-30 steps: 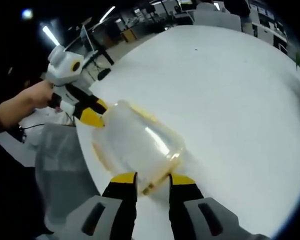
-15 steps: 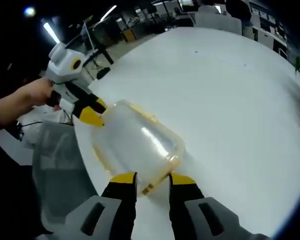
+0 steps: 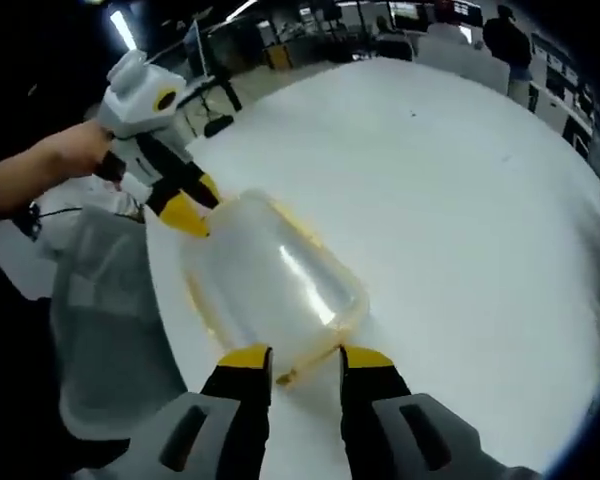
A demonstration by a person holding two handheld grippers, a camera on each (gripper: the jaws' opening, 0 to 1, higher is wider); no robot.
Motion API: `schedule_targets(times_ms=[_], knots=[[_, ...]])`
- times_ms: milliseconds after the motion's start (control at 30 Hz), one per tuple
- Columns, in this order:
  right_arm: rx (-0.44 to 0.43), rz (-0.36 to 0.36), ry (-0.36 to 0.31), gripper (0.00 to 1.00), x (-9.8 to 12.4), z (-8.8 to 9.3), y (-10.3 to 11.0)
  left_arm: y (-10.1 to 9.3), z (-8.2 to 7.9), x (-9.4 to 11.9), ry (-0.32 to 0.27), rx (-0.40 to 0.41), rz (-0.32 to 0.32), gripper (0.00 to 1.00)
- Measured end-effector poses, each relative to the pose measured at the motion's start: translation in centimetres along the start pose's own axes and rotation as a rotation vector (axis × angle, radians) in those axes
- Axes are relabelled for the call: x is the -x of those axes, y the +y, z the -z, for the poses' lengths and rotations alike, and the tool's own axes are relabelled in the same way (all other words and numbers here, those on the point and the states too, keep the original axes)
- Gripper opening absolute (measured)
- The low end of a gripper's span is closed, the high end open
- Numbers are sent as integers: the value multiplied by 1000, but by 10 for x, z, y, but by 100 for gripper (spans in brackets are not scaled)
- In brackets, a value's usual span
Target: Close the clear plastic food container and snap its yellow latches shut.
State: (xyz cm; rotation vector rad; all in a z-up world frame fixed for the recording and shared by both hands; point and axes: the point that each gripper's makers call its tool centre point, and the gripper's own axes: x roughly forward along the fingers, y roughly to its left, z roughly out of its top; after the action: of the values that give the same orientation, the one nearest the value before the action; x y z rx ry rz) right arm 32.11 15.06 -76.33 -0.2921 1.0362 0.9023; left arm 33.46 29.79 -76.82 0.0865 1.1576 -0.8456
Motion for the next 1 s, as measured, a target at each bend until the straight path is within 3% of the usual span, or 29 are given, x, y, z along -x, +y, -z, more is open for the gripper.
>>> schedule_targets(times_ms=[67, 233, 333, 700, 1000], knots=[[21, 0, -14, 25, 2, -7, 3, 5, -4, 4, -13, -66, -36, 24], [8, -48, -87, 25, 7, -33, 13, 4, -12, 11, -25, -106, -25, 25], [45, -53, -93, 25, 6, -40, 17, -1, -19, 14, -41, -153, -15, 25], [145, -76, -65, 25, -5, -45, 24, -24, -32, 6, -41, -414, 17, 26], [203, -99, -69, 27, -11, -50, 31, -41, -32, -1, -29, -508, 35, 27]])
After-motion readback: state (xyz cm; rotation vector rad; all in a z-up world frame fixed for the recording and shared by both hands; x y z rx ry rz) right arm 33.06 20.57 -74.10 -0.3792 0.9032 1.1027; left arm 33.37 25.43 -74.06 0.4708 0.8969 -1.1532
